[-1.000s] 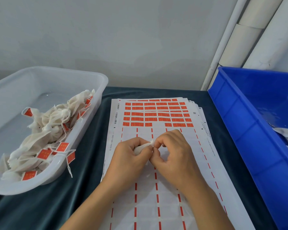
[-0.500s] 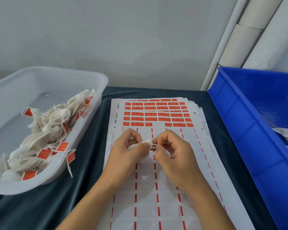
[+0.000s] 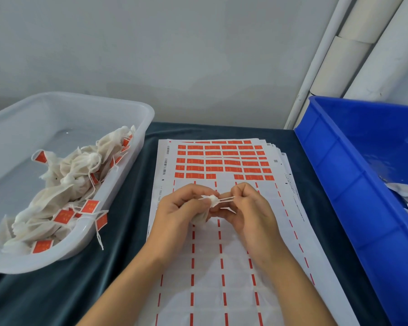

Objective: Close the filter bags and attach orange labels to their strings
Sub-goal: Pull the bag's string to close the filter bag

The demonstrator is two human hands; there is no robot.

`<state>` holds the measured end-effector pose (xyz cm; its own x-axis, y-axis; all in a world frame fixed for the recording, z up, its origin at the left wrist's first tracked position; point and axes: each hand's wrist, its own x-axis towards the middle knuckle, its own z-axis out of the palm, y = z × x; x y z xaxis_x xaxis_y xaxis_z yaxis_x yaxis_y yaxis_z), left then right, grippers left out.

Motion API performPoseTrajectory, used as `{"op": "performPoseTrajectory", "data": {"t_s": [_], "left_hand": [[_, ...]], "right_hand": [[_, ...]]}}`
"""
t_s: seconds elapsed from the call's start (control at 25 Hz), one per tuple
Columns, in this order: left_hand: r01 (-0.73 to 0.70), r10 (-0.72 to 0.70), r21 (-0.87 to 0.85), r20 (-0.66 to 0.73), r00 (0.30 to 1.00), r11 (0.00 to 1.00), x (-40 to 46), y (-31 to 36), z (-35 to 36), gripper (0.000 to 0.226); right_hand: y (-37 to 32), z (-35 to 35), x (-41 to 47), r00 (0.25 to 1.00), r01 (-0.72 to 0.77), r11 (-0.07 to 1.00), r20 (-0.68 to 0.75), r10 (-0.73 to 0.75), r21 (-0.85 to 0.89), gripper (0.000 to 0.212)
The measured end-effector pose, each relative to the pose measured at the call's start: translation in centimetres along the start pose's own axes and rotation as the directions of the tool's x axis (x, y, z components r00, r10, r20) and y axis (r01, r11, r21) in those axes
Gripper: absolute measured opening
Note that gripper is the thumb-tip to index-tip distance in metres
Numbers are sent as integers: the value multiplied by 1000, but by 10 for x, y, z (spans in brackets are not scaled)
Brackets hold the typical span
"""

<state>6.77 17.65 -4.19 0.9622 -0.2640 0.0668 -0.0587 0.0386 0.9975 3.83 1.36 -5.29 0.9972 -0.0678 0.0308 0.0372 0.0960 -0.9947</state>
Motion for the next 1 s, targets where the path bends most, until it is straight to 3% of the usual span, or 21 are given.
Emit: {"op": "performPoseTrajectory", "data": {"t_s": [0.16, 0.4, 0.56, 0.8, 1.0], "left_hand": [[23, -21, 32, -44, 999, 999, 0, -4, 0, 19], [13, -9, 51, -72, 997, 999, 1, -7, 1, 15], [36, -28, 79, -89, 996, 996, 3, -10, 2, 29], [42, -34, 94, -79, 996, 995, 4, -11, 4, 29], [53, -43, 84, -119, 992, 995, 3, -11, 4, 31]], "right_hand": [[-4, 0, 1, 1000, 9, 1000, -5, -10, -24, 27], [-1, 2, 1, 991, 53, 948, -104, -90, -315, 5], [-2, 0, 1, 987, 53, 973, -139, -86, -225, 9], [-4, -2, 1, 970, 63, 988, -225, -94, -139, 16], [-4, -6, 2, 988, -45, 995, -145, 58, 88, 17]]}}
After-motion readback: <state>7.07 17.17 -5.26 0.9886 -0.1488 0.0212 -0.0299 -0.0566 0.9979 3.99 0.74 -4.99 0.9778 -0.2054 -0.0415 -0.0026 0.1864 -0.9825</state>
